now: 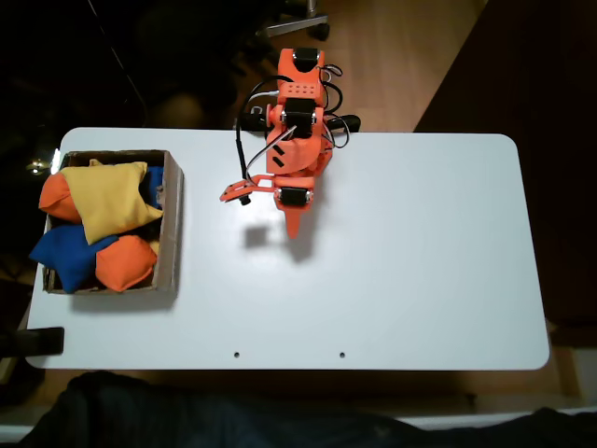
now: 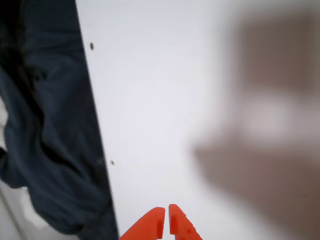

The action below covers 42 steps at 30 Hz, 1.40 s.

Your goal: Grasp a bag and put it in the box.

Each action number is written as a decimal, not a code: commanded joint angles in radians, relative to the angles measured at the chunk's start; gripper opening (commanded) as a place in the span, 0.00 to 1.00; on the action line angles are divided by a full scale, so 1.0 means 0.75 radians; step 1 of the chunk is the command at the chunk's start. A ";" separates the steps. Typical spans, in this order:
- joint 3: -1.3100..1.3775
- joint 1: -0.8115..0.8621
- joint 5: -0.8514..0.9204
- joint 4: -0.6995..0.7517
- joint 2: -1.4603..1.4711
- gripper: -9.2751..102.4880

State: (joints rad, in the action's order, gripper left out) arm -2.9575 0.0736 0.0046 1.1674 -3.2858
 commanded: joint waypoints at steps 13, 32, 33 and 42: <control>0.008 0.027 0.008 0.117 -0.010 0.08; 0.037 -0.018 0.053 0.245 -0.010 0.08; 0.037 -0.022 0.057 0.245 -0.010 0.08; 0.037 -0.070 0.098 0.245 -0.012 0.08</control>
State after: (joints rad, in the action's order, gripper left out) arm -2.9621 0.0337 0.0690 1.3484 -3.2873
